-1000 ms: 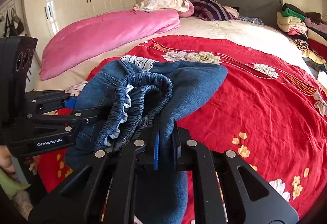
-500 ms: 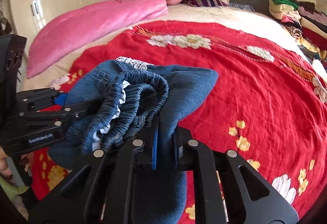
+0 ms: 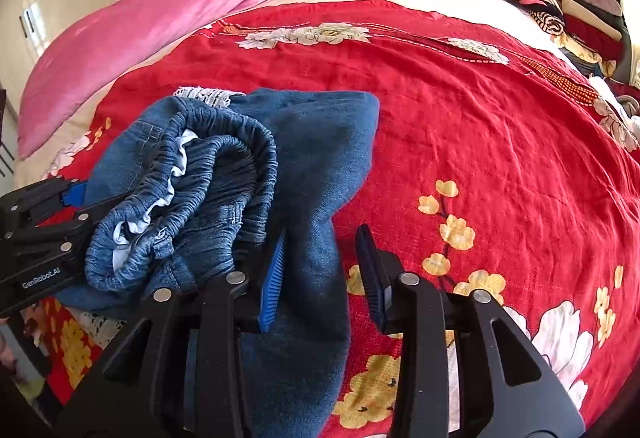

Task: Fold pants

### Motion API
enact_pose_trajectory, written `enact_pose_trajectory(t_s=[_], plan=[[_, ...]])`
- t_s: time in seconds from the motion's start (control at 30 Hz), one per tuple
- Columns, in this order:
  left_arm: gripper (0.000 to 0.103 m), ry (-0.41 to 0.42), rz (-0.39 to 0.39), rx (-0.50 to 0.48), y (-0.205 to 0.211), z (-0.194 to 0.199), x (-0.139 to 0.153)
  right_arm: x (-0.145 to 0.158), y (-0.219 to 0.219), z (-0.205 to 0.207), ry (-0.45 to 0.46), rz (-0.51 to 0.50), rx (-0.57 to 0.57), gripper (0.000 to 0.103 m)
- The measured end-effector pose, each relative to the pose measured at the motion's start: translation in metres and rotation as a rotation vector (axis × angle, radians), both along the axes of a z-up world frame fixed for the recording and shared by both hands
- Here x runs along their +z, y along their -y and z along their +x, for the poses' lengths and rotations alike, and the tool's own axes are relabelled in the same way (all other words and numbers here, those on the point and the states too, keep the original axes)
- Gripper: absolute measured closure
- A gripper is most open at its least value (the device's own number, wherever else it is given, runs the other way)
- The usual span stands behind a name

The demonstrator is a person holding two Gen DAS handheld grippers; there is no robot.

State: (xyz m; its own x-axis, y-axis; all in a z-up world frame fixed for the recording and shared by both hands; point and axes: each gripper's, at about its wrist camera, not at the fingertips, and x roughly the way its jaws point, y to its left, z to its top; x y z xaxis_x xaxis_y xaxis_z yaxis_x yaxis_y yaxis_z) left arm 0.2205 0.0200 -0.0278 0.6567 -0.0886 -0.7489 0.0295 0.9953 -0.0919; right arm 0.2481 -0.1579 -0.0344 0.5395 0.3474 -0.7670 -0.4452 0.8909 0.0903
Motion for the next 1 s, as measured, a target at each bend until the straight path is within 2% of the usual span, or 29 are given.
enact_pose_trajectory(t_s=[0.07,0.33,0.6,0.67,0.8,1.0], plan=[[0.063,0.001,-0.003,-0.001,0.0,0.0,0.0,0.001,0.001,0.0,0.004,-0.004,-0.01,0.068],[0.058,0.0,-0.012,-0.001,0.0,-0.002,0.001,0.007,0.006,-0.003,0.009,0.007,-0.025,0.062],[0.048,0.006,-0.02,-0.004,0.002,-0.01,0.006,0.019,0.014,-0.011,0.034,0.028,-0.037,0.046],[0.048,0.009,-0.021,-0.003,0.003,-0.013,0.008,0.023,0.017,-0.013,0.043,0.037,-0.043,0.038],[0.039,0.022,-0.017,0.001,0.002,-0.018,0.015,0.031,0.02,-0.018,0.061,0.052,-0.048,0.027],[0.029,0.041,-0.013,0.006,0.002,-0.026,0.024,0.043,0.026,-0.025,0.09,0.073,-0.059,0.018]])
